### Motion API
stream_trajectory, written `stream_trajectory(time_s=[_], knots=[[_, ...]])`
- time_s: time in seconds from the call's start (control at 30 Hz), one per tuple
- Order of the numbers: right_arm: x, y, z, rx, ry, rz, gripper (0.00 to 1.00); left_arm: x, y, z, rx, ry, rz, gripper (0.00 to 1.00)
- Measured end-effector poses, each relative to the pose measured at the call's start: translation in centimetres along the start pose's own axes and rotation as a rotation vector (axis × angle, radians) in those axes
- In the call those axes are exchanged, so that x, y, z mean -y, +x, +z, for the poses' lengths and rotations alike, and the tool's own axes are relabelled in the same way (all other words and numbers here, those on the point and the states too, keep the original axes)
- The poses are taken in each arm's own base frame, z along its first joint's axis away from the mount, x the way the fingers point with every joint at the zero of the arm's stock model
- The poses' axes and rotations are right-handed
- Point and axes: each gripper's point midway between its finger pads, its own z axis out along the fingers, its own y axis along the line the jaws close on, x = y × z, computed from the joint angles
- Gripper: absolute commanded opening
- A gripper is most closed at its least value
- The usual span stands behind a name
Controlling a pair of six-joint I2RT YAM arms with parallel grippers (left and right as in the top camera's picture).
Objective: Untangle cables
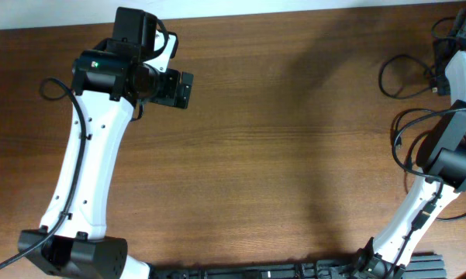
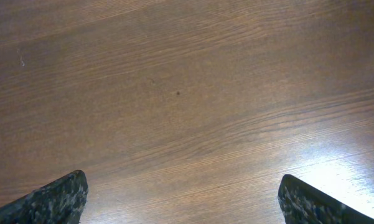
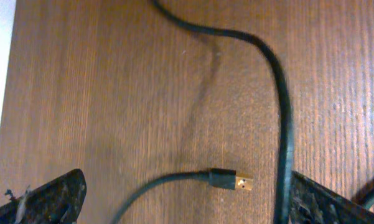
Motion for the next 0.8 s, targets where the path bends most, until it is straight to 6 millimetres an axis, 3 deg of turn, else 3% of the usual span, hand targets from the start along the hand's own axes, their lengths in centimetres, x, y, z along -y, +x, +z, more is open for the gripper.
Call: stream_trajectory(time_s=[0.1, 0.17, 0.27, 0.33, 0.43, 0.47, 0.57, 0.63, 0.7, 0.8], knots=[[0.1, 0.2, -0.9, -0.029, -0.003, -0.149, 0.99, 0.0, 0.0, 0.0, 0.000, 0.000, 0.000, 0.98], [-0.3, -0.6, -3.5, -0.040, -0.025, -0.275, 0.99, 0.0, 0.0, 0.0, 0.000, 0.000, 0.000, 0.99], [-0.7, -2.9, -9.2, -0.019, -0.068, -0.375, 0.99, 0.0, 0.0, 0.0, 0.000, 0.000, 0.000, 0.99], [-1.5, -5.0, -15.2, 0.018, -0.148, -0.396, 0.99, 0.0, 0.0, 0.0, 0.001, 0.000, 0.000, 0.98], [-2.3, -5.6, -21.6, 0.010, -0.286, -0.464, 0.99, 0.0, 0.0, 0.0, 0.000, -0.001, 0.000, 0.98], [-2.4, -5.2, -23.4, 0.001, -0.321, -0.496, 0.99, 0.0, 0.0, 0.0, 0.000, -0.002, 0.000, 0.98], [-2.8, -2.0, -31.2, -0.018, -0.473, -0.679, 0.99, 0.0, 0.0, 0.0, 0.001, -0.003, 0.000, 0.99], [-2.7, 0.2, -34.6, -0.032, -0.536, -0.779, 0.99, 0.0, 0.0, 0.0, 0.001, -0.003, 0.000, 0.98], [-1.7, 3.6, -37.3, -0.090, -0.574, -0.897, 0.99, 0.0, 0.0, 0.0, 0.000, -0.003, 0.000, 0.98], [-0.5, 8.2, -38.8, -0.191, -0.583, -1.028, 0.99, 0.0, 0.0, 0.0, 0.001, -0.003, 0.000, 0.98]])
